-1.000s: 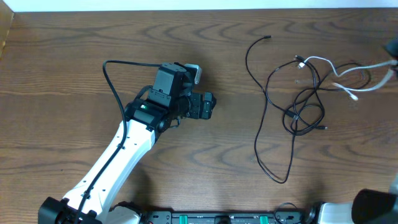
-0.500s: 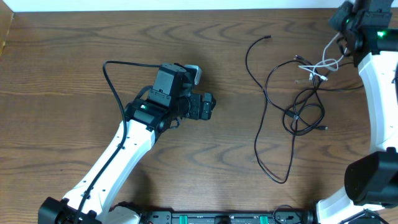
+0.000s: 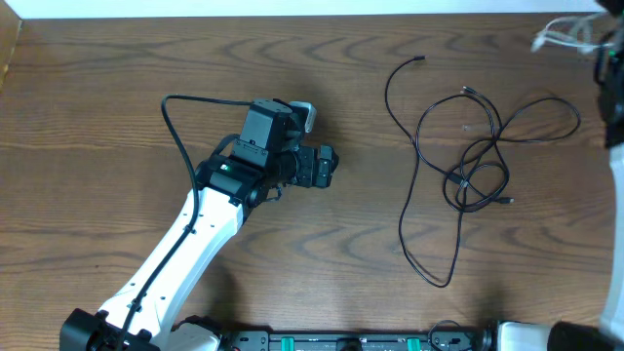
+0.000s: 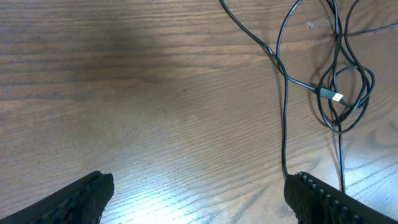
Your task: Untangle cables
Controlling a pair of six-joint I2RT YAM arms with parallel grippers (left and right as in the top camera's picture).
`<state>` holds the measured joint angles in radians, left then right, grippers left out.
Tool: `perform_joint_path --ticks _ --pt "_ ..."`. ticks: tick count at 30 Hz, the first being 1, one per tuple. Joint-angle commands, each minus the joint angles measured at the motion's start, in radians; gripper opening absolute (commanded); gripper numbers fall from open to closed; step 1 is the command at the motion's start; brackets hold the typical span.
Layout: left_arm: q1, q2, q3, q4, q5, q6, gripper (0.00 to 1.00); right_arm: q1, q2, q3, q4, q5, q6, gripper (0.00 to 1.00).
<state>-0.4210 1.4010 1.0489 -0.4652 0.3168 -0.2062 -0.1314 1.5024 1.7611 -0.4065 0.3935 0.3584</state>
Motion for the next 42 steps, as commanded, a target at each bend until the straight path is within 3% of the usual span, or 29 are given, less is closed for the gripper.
perform_joint_path --ticks 1,14,28,40,42 --pt "-0.002 0.010 0.002 -0.002 0.011 0.002 0.93 -0.056 -0.005 0.008 -0.043 0.160 -0.114 0.01" --pt "-0.001 0.010 0.002 -0.002 0.011 0.002 0.93 -0.404 0.004 0.008 -0.171 0.169 -0.136 0.01" --pt "-0.001 0.010 0.002 -0.002 0.011 0.002 0.93 -0.724 0.131 0.008 -0.232 0.019 -0.200 0.01" --pt "-0.001 0.010 0.002 -0.002 0.011 0.002 0.93 -0.867 0.304 0.008 -0.288 -0.196 -0.199 0.01" --pt "-0.001 0.010 0.002 -0.002 0.011 0.002 0.93 -0.879 0.325 0.008 -0.306 -0.238 -0.199 0.07"
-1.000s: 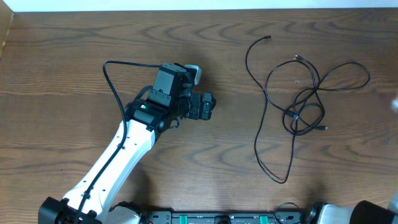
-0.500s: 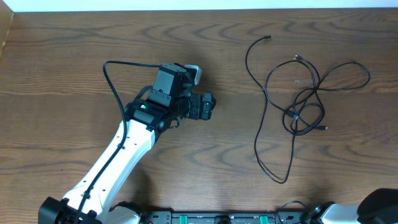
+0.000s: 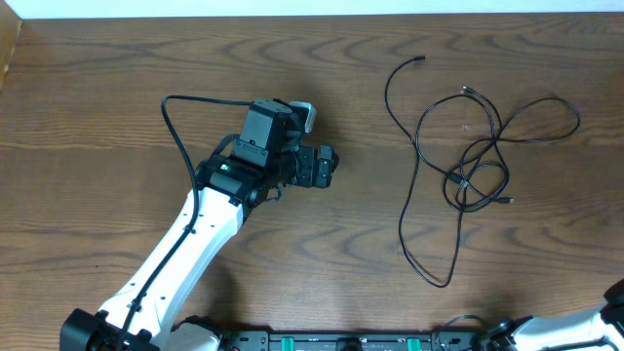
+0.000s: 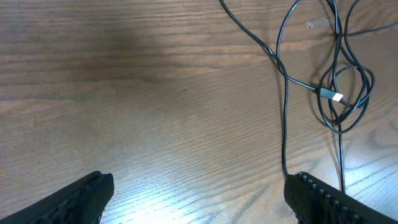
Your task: Untangle cables
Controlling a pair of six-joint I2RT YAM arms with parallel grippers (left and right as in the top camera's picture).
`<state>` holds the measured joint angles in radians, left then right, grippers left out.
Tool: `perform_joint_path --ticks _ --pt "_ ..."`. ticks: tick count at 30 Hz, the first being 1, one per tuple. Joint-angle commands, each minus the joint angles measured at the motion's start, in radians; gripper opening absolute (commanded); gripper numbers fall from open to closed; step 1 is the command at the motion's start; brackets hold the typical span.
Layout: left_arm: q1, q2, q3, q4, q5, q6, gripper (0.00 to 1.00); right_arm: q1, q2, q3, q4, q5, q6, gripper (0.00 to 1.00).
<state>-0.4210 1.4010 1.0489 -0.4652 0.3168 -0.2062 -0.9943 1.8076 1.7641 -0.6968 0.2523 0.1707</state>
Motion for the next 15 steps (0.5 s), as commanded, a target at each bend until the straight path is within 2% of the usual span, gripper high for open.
perform_joint_path --ticks 1,7,15 --pt "-0.001 0.010 0.002 -0.002 0.011 0.002 0.93 -0.018 0.023 0.005 -0.022 -0.102 -0.011 0.14" --pt "-0.001 0.010 0.002 -0.002 0.011 0.002 0.93 -0.019 0.023 0.005 -0.026 -0.111 -0.011 0.38" --pt "-0.001 0.010 0.002 -0.002 0.011 0.002 0.93 -0.013 0.023 0.005 -0.058 -0.333 -0.012 0.50"
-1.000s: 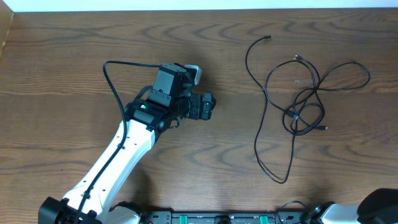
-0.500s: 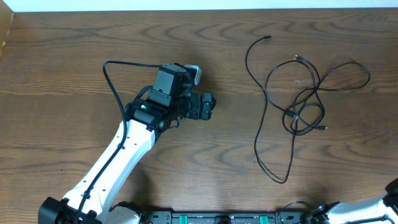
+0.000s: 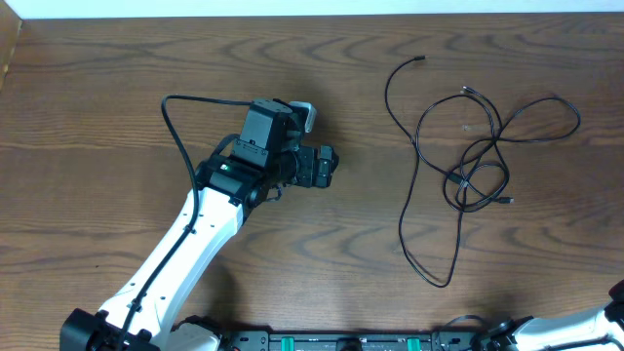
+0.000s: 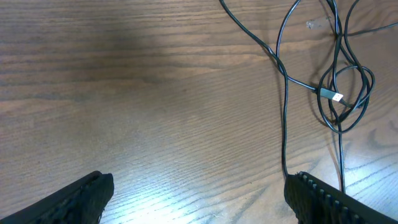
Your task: Untangle cables
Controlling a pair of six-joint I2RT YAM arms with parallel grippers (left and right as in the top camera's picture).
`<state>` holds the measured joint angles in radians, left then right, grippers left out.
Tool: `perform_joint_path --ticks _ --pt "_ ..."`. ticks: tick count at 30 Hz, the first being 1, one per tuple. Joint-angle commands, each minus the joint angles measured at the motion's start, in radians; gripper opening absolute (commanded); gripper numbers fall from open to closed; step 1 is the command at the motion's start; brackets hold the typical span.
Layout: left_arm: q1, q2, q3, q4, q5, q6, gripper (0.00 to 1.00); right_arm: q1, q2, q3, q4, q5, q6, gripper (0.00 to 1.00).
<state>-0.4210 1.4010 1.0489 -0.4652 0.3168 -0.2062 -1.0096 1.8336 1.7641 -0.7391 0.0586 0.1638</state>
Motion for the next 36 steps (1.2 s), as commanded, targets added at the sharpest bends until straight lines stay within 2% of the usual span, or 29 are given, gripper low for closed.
perform_joint_path --ticks 1,5,7,13,19,27,30,36 --pt "-0.001 0.010 0.002 -0.002 0.011 0.002 0.93 0.004 -0.003 0.005 -0.026 -0.189 -0.005 0.52" --pt "-0.001 0.010 0.002 -0.002 0.011 0.002 0.93 0.029 -0.003 0.005 -0.047 -0.441 -0.056 0.69" --pt "-0.001 0.010 0.002 -0.002 0.011 0.002 0.93 0.059 -0.003 0.005 -0.060 -0.515 -0.094 0.72" --pt "-0.002 0.010 0.002 -0.002 0.011 0.002 0.93 0.162 -0.003 0.005 -0.101 -0.530 -0.129 0.78" --pt "-0.001 0.010 0.002 -0.002 0.011 0.002 0.93 0.326 -0.001 0.005 -0.196 -0.548 -0.135 0.99" --pt "-0.001 0.010 0.002 -0.002 0.011 0.002 0.93 0.549 0.002 0.005 -0.229 -0.544 -0.135 0.99" --pt "-0.001 0.010 0.002 -0.002 0.011 0.002 0.93 0.654 0.002 -0.002 -0.218 -0.486 -0.135 0.99" --pt "-0.001 0.010 0.002 -0.002 0.011 0.002 0.93 0.784 0.002 -0.110 -0.087 -0.453 0.018 0.99"
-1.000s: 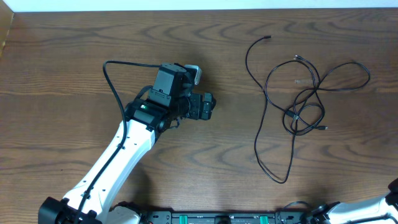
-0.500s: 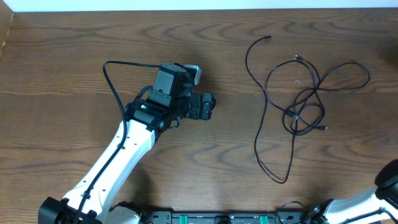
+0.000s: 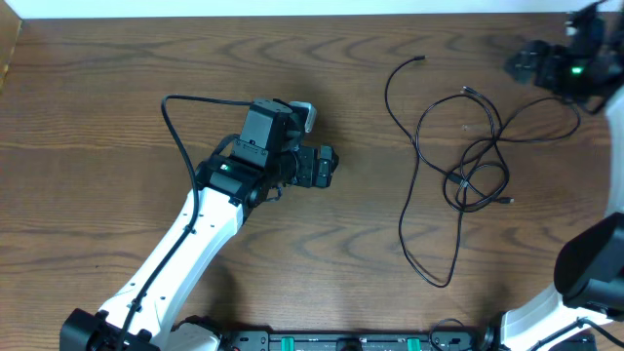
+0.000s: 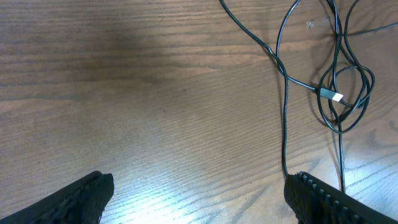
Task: Untangle cables
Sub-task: 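Lower the right gripper onto the black cable pile and grasp it, then pull the black cable up toward the top right with the right gripper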
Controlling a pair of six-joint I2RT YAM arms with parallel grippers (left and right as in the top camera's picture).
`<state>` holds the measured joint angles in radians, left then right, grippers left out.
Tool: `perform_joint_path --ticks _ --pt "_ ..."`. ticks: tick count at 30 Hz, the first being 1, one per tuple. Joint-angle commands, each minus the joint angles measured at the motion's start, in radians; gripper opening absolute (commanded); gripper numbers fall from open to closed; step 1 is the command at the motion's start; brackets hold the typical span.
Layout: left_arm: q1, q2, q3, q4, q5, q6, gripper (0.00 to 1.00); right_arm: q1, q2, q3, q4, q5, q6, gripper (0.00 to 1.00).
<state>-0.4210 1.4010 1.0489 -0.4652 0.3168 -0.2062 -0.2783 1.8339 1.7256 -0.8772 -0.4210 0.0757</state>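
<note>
Thin black cables (image 3: 458, 175) lie tangled on the right half of the wooden table, knotted near a small connector (image 3: 505, 201). One loose end (image 3: 420, 59) points toward the far edge. A long loop (image 3: 439, 281) reaches toward the near edge. My left gripper (image 3: 327, 166) hovers left of the tangle, open and holding nothing. In the left wrist view the left gripper (image 4: 199, 186) shows both fingers (image 4: 74, 199) wide apart over bare wood. The cables (image 4: 286, 106) and a silver-tipped plug (image 4: 336, 97) lie ahead to the right. My right gripper (image 3: 519, 64) hangs above the table's far right corner, near the tangle's right loop (image 3: 561, 122).
The wooden table (image 3: 117, 78) ends at a pale strip along the far edge. The left arm's own black cable (image 3: 175, 127) arcs beside its wrist. The right arm's white link (image 3: 614, 127) runs down the right edge.
The right arm showed only at the bottom right corner; now its gripper is over the far right corner by the tangle. Left arm and cables have not moved.
At first the right arm stood along the right edge, with a white bundle at the far right corner. Then arm and bundle were gone from there, with only a sliver of the arm at the bottom right. Now the right gripper is at the far right corner. The left arm has stayed still.
</note>
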Motion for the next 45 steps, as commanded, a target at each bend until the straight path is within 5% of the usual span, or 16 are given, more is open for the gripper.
perform_joint_path --ticks 1,7,13,17,36,40,45 --pt "-0.001 0.010 0.002 -0.002 0.011 0.002 0.93 0.070 0.001 -0.103 0.087 0.026 0.134 0.99" --pt "-0.001 0.010 0.002 -0.002 0.011 0.002 0.93 0.203 0.001 -0.340 0.388 0.026 0.333 0.99" --pt "-0.001 0.010 0.002 -0.002 0.011 0.002 0.93 0.317 0.001 -0.454 0.554 0.039 0.387 0.99" --pt "-0.001 0.010 0.002 -0.002 0.011 0.002 0.93 0.406 0.001 -0.531 0.645 0.192 0.502 0.99" --pt "-0.001 0.010 0.002 -0.002 0.011 0.002 0.93 0.471 0.013 -0.653 0.735 0.460 0.608 0.96" --pt "-0.001 0.010 0.002 -0.002 0.011 0.002 0.93 0.473 0.050 -0.674 0.827 0.427 0.608 0.85" --pt "-0.001 0.010 0.002 -0.002 0.011 0.002 0.93 0.477 0.069 -0.674 0.924 0.377 0.608 0.51"
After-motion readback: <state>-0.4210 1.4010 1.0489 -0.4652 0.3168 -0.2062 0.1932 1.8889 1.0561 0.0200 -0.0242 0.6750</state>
